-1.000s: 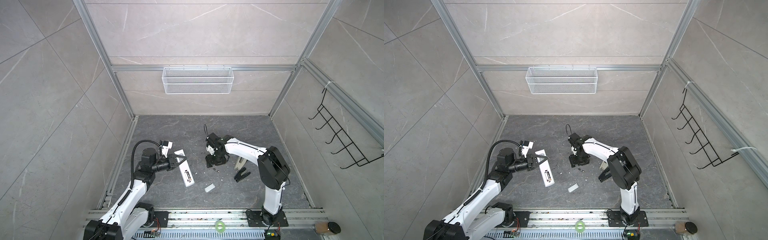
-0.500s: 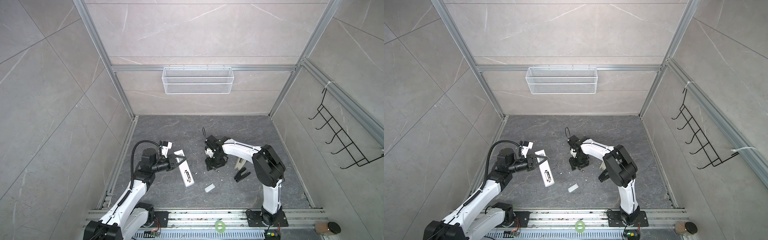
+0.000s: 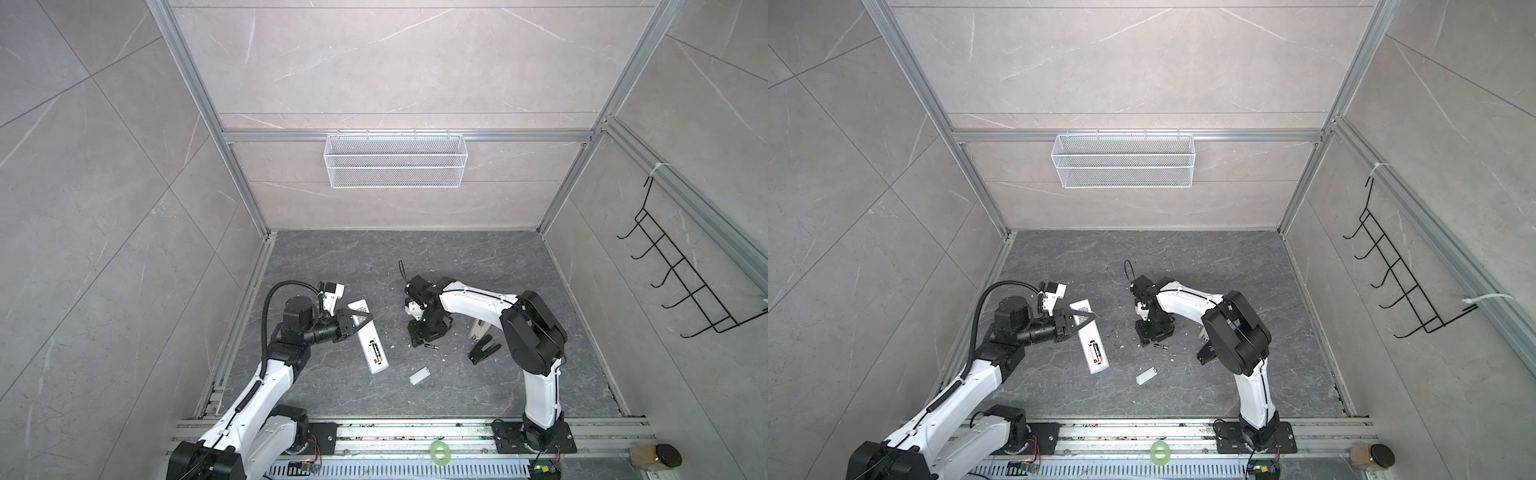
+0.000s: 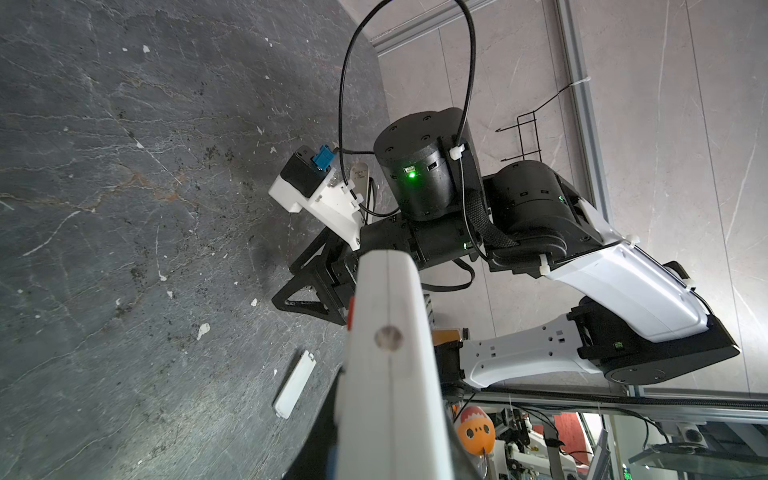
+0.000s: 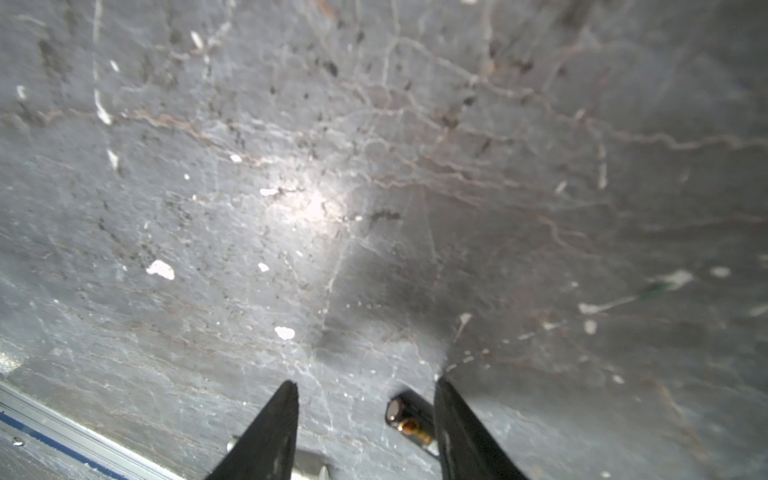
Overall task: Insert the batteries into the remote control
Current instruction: 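Lower the open right gripper over the loose AA battery on the table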
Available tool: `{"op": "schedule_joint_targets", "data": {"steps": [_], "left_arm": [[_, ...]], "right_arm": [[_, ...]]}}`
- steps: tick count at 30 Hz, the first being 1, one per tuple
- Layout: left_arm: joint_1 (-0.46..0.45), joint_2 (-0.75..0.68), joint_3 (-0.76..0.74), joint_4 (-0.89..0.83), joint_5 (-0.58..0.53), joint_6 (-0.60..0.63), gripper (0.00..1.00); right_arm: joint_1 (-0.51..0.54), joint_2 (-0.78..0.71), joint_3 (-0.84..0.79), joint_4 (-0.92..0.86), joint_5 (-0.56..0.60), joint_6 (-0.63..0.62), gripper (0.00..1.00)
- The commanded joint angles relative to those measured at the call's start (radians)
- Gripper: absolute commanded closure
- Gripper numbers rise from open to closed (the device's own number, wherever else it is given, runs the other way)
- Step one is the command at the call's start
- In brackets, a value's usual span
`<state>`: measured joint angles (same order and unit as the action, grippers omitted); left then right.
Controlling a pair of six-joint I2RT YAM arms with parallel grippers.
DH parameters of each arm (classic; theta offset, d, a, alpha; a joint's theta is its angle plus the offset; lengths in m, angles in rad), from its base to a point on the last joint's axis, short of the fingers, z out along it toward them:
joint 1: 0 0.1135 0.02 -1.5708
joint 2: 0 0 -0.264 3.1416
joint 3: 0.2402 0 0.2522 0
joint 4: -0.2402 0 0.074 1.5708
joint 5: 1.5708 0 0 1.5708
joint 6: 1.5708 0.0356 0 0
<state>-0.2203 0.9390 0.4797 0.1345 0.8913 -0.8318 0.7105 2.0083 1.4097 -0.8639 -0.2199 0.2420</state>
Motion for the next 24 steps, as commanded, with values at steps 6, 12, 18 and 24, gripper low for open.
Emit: {"op": "schedule_joint_targets", "data": {"steps": [6, 12, 18, 24], "left_arm": [[-0.003, -0.029, 0.019, 0.032, 0.012, 0.016, 1.00], [-0.003, -0.056, 0.011, 0.051, 0.025, 0.001, 1.00], [-0.003, -0.100, 0.006, 0.054, 0.032, -0.006, 1.00], [-0.003, -0.128, 0.010, 0.063, 0.034, -0.009, 1.00]], "right_arm": [[0.050, -0.265, -0.086, 0.071, 0.061, 0.285, 0.40], [0.081, -0.403, -0.272, 0.252, -0.027, 0.655, 0.39], [0.099, -0.422, -0.283, 0.239, 0.037, 0.955, 0.41], [0.102, -0.428, -0.285, 0.218, 0.141, 1.172, 0.43]]}}
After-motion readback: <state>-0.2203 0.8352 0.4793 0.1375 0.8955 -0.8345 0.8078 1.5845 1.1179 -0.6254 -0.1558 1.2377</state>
